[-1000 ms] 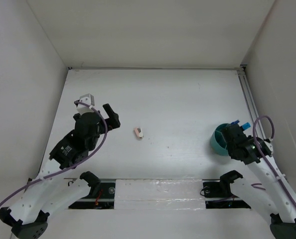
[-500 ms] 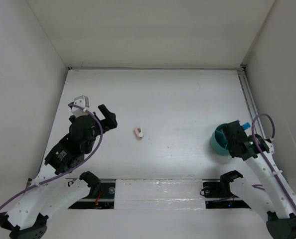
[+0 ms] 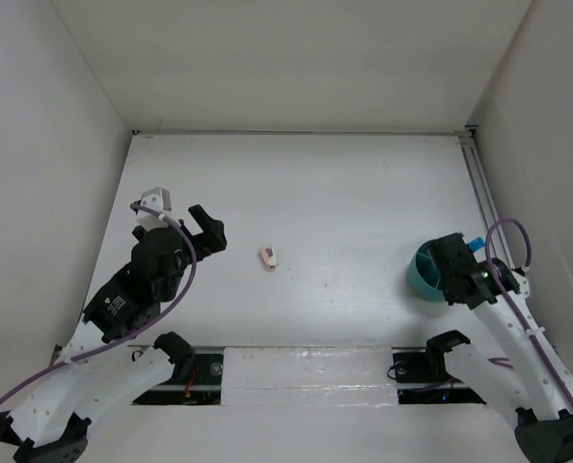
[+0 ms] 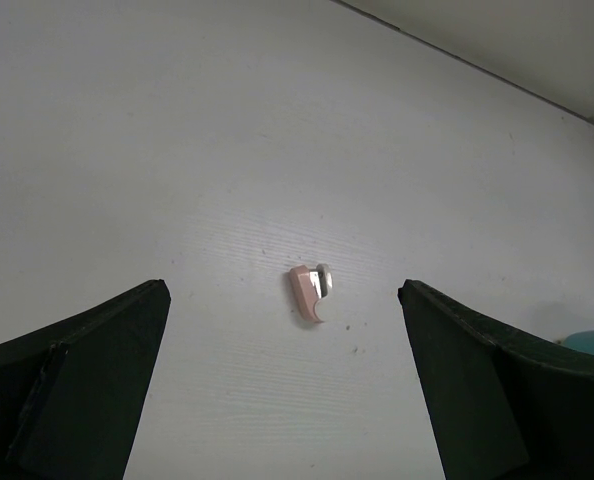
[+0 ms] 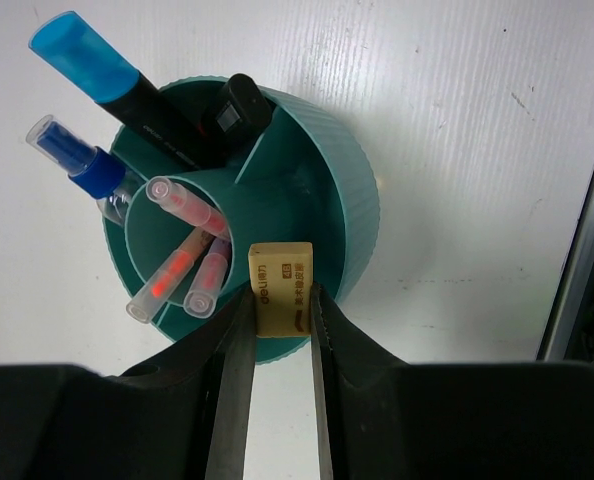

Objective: Sort the stationery into containers
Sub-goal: Place the stationery in the storage box.

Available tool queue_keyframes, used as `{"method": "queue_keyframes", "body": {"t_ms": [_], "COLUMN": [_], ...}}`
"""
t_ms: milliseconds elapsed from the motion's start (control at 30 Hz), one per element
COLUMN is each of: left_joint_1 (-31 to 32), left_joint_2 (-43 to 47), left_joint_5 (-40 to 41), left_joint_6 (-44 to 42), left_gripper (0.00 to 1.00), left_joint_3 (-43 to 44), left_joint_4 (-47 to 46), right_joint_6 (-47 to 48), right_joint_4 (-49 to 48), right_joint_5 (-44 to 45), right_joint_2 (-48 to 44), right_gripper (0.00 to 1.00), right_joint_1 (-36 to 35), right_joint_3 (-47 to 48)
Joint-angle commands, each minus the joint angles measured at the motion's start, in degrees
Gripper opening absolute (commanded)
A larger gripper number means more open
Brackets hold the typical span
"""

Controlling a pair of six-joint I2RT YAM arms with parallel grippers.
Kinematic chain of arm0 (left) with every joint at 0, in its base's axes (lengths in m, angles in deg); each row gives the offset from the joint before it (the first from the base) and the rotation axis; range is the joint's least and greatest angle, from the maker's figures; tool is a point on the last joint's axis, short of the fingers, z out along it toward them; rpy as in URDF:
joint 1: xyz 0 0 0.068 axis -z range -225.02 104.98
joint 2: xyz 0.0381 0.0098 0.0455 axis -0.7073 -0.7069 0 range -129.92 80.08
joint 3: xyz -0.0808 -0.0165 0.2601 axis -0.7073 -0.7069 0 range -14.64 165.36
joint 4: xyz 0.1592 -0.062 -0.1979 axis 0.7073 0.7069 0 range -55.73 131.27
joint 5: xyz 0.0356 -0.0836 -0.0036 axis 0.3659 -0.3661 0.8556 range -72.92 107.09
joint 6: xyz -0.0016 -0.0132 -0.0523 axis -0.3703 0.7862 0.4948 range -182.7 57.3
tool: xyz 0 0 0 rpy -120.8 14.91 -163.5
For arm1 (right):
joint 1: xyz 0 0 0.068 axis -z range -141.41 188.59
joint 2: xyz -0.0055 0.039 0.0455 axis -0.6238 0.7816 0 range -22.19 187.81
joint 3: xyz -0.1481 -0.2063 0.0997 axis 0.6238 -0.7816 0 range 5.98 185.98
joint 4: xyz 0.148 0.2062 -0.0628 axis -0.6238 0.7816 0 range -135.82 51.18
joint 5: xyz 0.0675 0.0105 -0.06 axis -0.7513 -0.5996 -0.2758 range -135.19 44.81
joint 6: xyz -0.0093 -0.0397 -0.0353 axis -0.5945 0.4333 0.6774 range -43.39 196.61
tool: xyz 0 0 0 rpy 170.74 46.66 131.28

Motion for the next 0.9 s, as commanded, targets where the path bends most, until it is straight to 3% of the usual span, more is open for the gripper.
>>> {"method": "queue_keyframes", "body": {"t_ms": [0,133,167,267,533,867], "left_joint_1": [0.39,0.39,0.39,0.39,0.39,0.39], "left_joint_2": [0.85,0.85,0.85,1.47,1.47,-3.18], "left_joint_5": [1.57,1.57,1.57,1.57,1.57,1.04], "left_joint_6": [0.32,0.32,0.32,0.32,0.32,0.32], "left_gripper": [1.00,1.00,1.00,1.00,1.00,1.00], "left_joint_3": [0.30,0.30,0.30,0.30,-0.23,-0.23], "left_joint_4": [-0.45,-0.45,-0.45,-0.45,-0.45,-0.45], "right_joint_6": [-0.21,-0.21,-0.21,-0.21,4.08,26.75], "right_joint_4": [1.61,1.61,1.61,1.61,0.82,-15.34], "right_joint_5": [1.94,1.94,1.94,1.94,0.80,-6.57], "right_joint_2": [-0.15,0.37,0.38,0.38,0.38,-0.33], "right_gripper": [0.25,0.43,0.52,0.60,0.62,0.62], "right_joint_1": [0.49,0.49,0.49,0.49,0.49,0.49], "right_joint_3": [0.46,0.46,0.46,0.46,3.08,11.17]}}
